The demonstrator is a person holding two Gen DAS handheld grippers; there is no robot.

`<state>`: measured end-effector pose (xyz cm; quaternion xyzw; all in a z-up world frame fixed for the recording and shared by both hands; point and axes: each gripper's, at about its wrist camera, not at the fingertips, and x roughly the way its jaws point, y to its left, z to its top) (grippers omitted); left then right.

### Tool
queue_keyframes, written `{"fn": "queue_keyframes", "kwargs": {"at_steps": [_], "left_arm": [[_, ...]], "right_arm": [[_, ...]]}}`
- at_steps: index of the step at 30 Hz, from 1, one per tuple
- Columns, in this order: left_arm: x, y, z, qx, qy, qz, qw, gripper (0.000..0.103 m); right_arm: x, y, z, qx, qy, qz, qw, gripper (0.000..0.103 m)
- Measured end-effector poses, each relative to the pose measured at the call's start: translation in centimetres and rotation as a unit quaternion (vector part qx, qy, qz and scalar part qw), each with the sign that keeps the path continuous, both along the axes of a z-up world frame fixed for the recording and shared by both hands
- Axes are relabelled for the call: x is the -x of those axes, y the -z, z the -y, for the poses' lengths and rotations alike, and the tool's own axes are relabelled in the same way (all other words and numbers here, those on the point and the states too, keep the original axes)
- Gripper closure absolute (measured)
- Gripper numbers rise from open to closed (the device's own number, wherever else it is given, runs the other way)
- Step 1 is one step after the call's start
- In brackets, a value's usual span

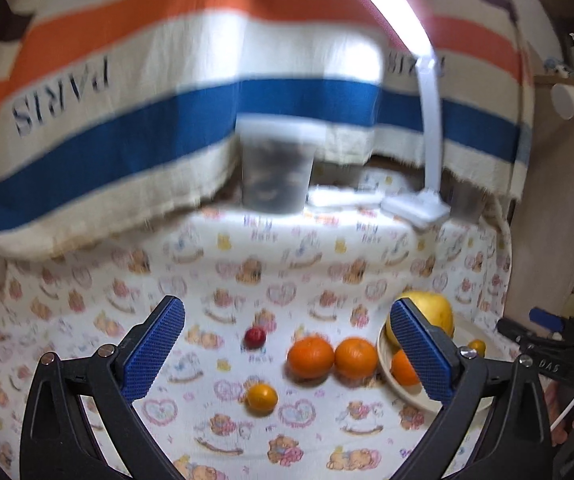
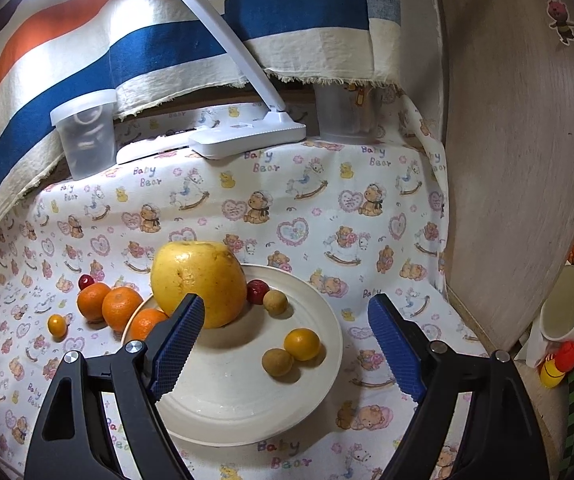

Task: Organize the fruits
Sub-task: 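Move both tools back toward the remaining loose fruit, then grasp a small orange fruit with the left tool and lift it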

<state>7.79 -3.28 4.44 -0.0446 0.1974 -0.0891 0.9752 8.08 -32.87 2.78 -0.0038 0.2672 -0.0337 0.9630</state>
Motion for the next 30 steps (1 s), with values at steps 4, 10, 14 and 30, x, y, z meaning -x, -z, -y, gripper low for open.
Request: {"fn": "queue_keyframes", "kwargs": {"at_steps": [4, 10, 14, 30], "left_arm": [[-1.7, 1.8, -0.9, 0.027, 0.001, -0.061, 0.9978, 0.004], [-3.6, 4.0, -1.9, 0.051, -0.013, -0.138, 0.989, 0.026], [-4.7, 5.6, -1.9, 0.044, -0.013, -0.185, 0.9816, 0.049], [-6.8, 9.3, -0.5, 0.018, -0.007, -0.269, 0.9629, 0.072]], "right_arm": [[0.0, 0.2, -0.5, 0.013, -0.003, 0.002, 1.0, 0.018], [0.0, 0.4, -0.9, 0.029, -0.006, 0.0, 1.0, 0.018], [-0.1, 0.6, -0.7, 0.023, -0.007, -0.006, 1.0, 0.018], [-0.3, 1.0, -1.5, 0.045, -0.011, -0.009, 0.999, 0.018]]}}
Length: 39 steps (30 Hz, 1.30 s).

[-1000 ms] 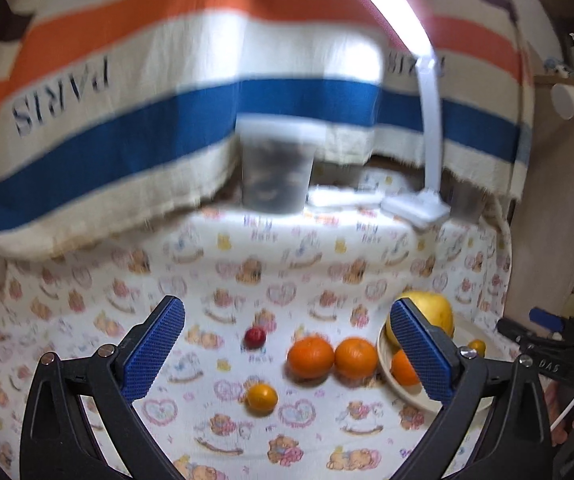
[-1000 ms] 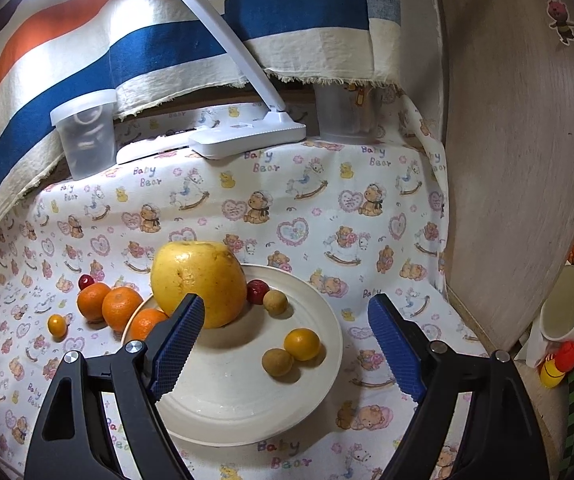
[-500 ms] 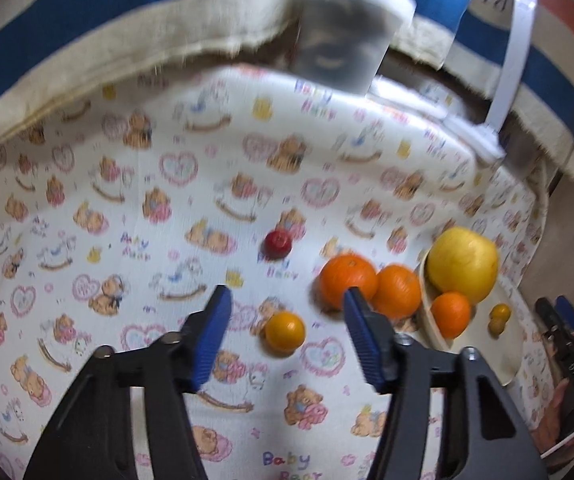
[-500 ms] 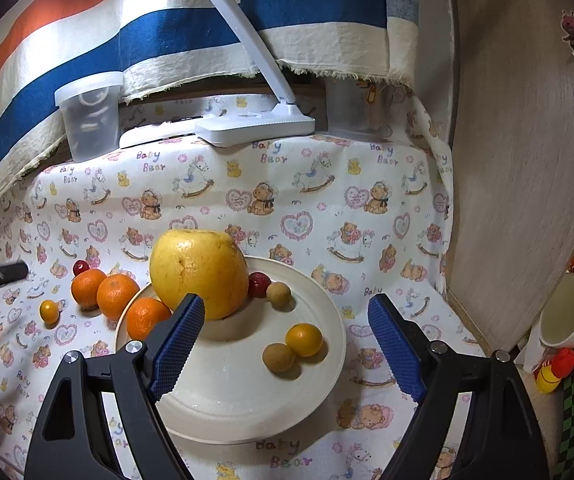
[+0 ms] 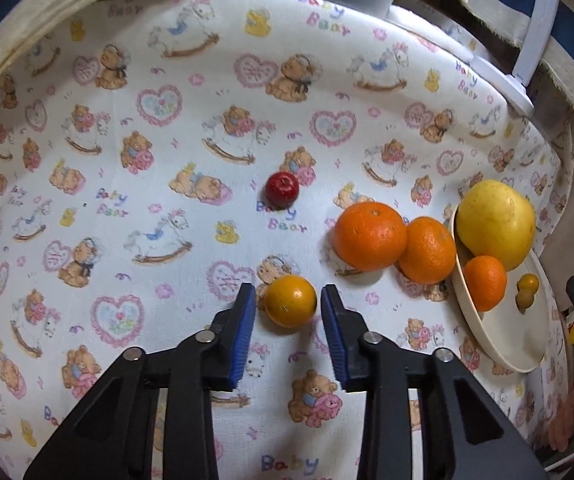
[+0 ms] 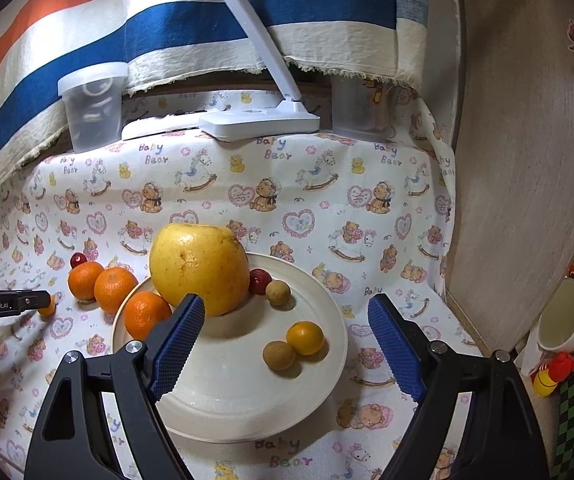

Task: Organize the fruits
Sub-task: 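Grasp a small orange fruit with the left tool and lift it, then grasp a mandarin with the right tool and lift it while the left tool holds its fruit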

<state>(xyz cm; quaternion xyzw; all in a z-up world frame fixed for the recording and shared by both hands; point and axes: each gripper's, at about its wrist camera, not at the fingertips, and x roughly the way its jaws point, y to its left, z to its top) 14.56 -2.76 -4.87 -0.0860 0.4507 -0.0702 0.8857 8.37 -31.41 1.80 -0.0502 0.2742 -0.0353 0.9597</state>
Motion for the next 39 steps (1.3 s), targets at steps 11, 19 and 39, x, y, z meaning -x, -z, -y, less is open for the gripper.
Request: {"fn": "queue_keyframes", "kwargs": {"at_steps": [11, 19, 39], "left_arm": [[1.7, -3.3, -0.1, 0.0, -0.009, 0.059, 0.9982, 0.076], [4.2, -7.0, -0.1, -0.011, 0.005, 0.109, 0.994, 0.076], [4.8, -8.3, -2.5, -0.029, -0.028, 0.161, 0.9861, 0.076]], "right_arm": [[0.0, -0.2, 0.3, -0.007, -0.001, 0.0, 1.0, 0.018], [0.6, -0.9, 0.1, -0.002, 0.001, 0.015, 1.0, 0.018], [3.0, -5.2, -2.9, -0.01, -0.056, 0.074, 0.996, 0.018]]}}
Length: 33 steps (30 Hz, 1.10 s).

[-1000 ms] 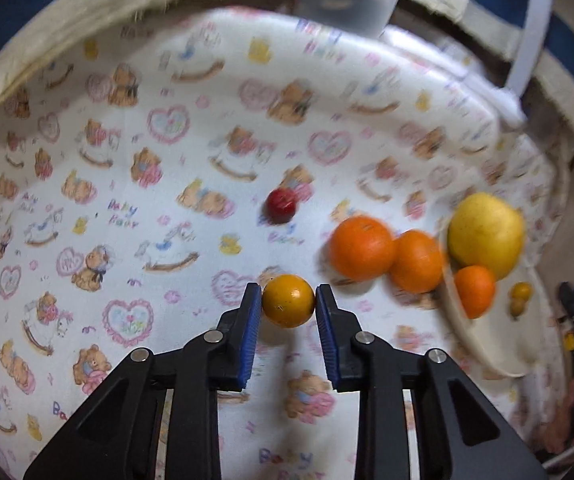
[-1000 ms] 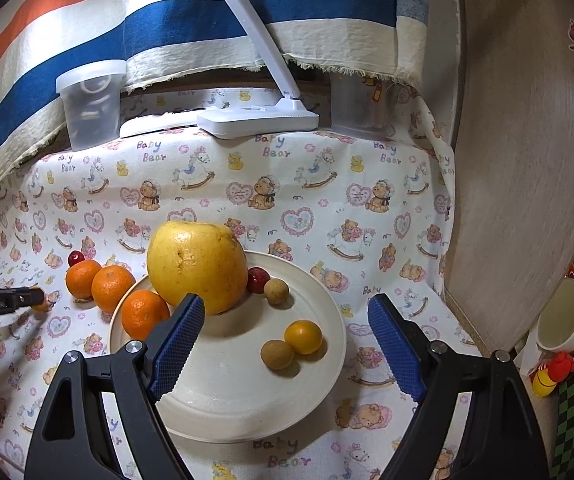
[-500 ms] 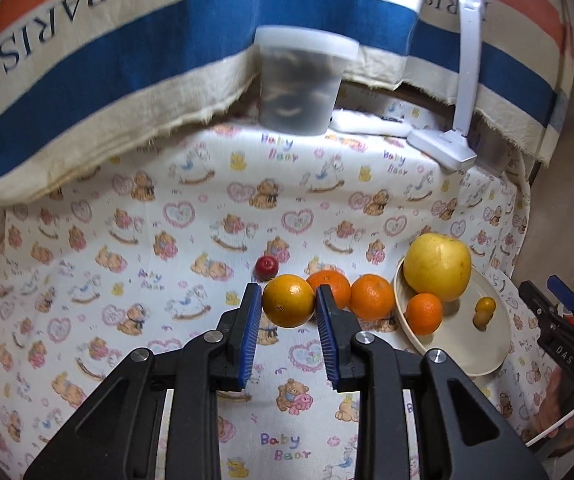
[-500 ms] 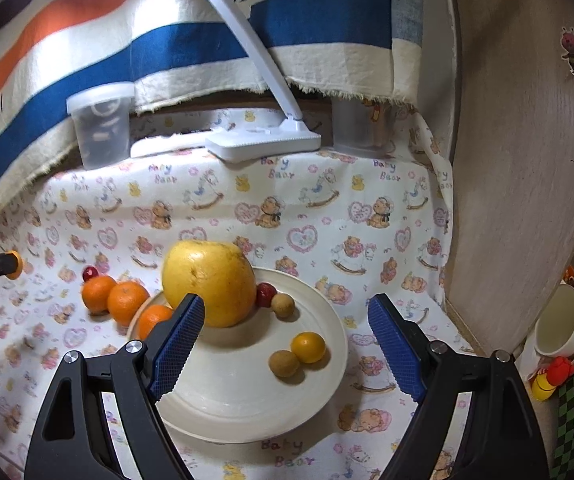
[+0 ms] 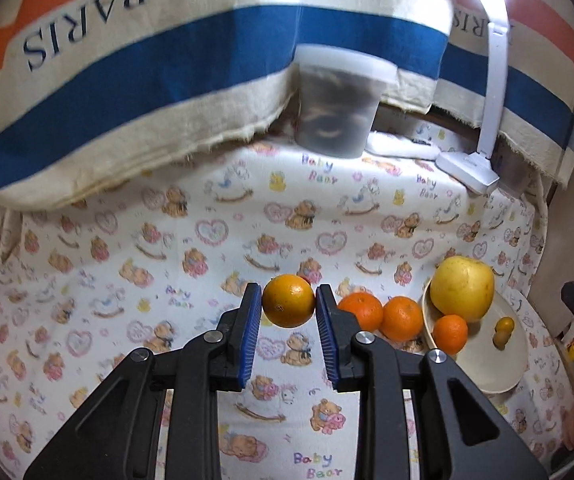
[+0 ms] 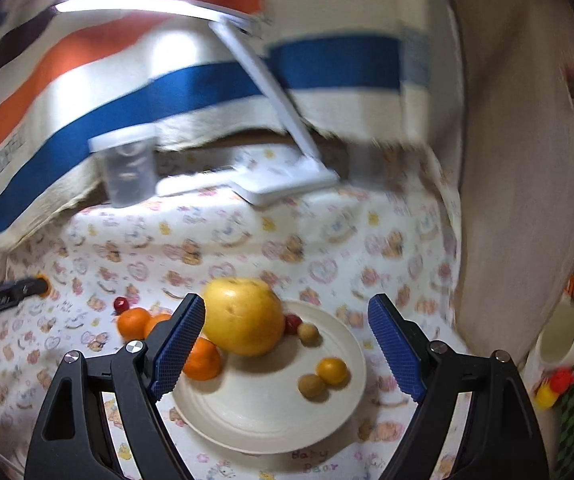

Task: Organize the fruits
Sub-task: 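Grasp a mandarin with the right tool and lift it while the left tool holds its fruit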

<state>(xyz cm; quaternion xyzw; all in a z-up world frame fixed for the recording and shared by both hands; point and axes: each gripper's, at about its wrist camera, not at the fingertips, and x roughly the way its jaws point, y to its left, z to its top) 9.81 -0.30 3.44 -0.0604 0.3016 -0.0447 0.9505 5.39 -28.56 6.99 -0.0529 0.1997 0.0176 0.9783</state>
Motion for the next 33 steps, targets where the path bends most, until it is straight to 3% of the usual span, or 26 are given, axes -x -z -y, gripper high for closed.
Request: {"fn": "queue_keyframes", "kwargs": {"at_steps": [6, 10, 17, 26, 33], "left_arm": [[0.6, -0.7, 0.3, -0.009, 0.013, 0.025, 0.9996, 0.076], [0.3, -0.7, -0.2, 0.01, 0.02, 0.014, 0.9996, 0.076], [0.2, -0.7, -0.7, 0.026, 0.022, 0.002, 0.9994, 0.076], [-1.4, 0.9, -2.1, 0.029, -0.002, -0.036, 0.999, 0.076], [-3.2, 3.2, -3.1, 0.016, -0.033, -0.068, 0.997, 0.076]], "right_arm": [[-0.3, -0.1, -4.7, 0.029, -0.035, 0.0, 0.999, 0.018], [-1.6, 0.5, -7.2, 0.041, -0.05, -0.018, 0.998, 0.019], [-4.8, 1.7, -9.9, 0.002, -0.101, -0.097, 0.99, 0.034], [-10.1, 4.0, -12.8, -0.033, -0.126, -0.193, 0.973, 0.04], [-13.1, 6.9, -15.3, 0.007, -0.137, -0.238, 0.961, 0.041]]}}
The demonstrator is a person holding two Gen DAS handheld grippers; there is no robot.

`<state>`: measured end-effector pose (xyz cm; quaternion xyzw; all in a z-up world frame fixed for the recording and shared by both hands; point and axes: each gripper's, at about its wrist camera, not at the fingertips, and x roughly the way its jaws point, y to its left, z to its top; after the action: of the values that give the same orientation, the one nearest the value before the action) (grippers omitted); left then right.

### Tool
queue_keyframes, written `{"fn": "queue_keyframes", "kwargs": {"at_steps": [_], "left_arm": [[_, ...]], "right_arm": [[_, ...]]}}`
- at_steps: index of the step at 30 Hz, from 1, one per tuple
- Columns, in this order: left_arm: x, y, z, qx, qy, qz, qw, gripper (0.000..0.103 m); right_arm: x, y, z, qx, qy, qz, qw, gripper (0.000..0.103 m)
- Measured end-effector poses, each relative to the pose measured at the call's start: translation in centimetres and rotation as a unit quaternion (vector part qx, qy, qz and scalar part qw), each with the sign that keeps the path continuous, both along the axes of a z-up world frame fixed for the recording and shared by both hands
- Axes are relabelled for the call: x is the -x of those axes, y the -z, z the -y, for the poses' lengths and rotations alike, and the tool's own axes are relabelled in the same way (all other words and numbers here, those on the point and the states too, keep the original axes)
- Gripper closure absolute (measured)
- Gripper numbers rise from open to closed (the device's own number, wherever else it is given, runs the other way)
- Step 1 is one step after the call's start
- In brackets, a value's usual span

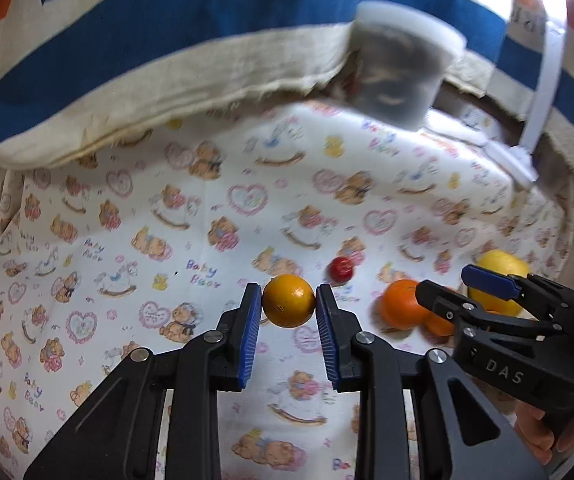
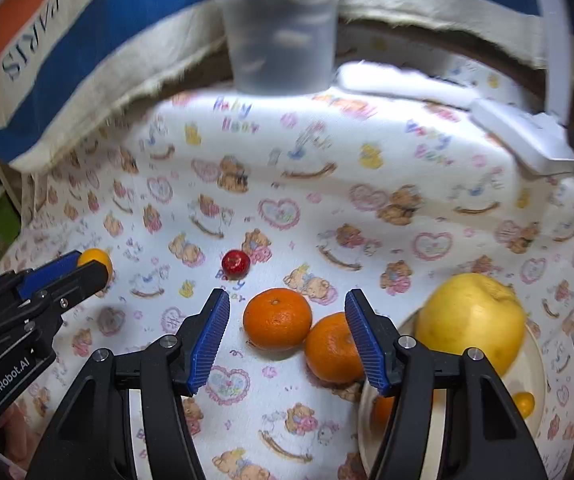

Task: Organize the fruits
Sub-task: 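Grasp a mandarin with the right tool and lift it while the left tool holds its fruit, then carry the mandarin and small orange fruit toward the plate, lowering the mandarin onto it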

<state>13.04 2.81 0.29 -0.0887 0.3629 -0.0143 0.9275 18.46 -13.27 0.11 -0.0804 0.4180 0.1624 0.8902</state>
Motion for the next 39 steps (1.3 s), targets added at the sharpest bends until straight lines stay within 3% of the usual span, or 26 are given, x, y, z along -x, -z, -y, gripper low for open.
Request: {"fn": "queue_keyframes", "kwargs": {"at_steps": [2, 7, 11, 13, 19, 26, 33, 39], "left_arm": [[-0.2, 0.4, -0.2, -0.004, -0.007, -0.01, 0.9999, 0.076], [-0.3, 0.4, -0.6, -0.004, -0.016, -0.011, 0.9998, 0.076], [-0.4, 0.3, -0.8, 0.0, -0.022, -0.012, 0.9997, 0.076], [-0.5, 0.4, -1.1, 0.006, -0.028, -0.015, 0.9995, 0.076], [-0.9, 1.4, -0.6, -0.011, -0.036, -0.028, 0.9989, 0.076], [0.3, -0.2, -0.3, -0.009, -0.025, -0.006, 0.9996, 0.076], [3.2, -3.5, 1.0, -0.019, -0.008, 0.029, 0.9994, 0.076], [4.8, -4.6, 2.9, -0.036, 0.012, 0.051, 0.998, 0.076]], "right_arm": [[-0.5, 0.8, -0.1, 0.0, -0.003, -0.017, 1.0, 0.047], [-1.3, 2.2, -0.9, 0.04, -0.017, -0.024, 0.999, 0.048], [-2.0, 2.8, -2.1, 0.061, -0.07, -0.053, 0.994, 0.048], [-2.3, 3.1, -2.8, 0.096, -0.087, -0.046, 0.99, 0.048], [-3.2, 4.5, -3.7, 0.132, -0.087, -0.037, 0.987, 0.052], [-1.7, 3.0, -3.1, 0.105, -0.06, -0.021, 0.992, 0.054], [4.0, -0.8, 0.1, 0.016, -0.066, 0.034, 0.997, 0.054], [8.0, -2.5, 3.5, -0.026, -0.052, 0.041, 0.997, 0.054]]}}
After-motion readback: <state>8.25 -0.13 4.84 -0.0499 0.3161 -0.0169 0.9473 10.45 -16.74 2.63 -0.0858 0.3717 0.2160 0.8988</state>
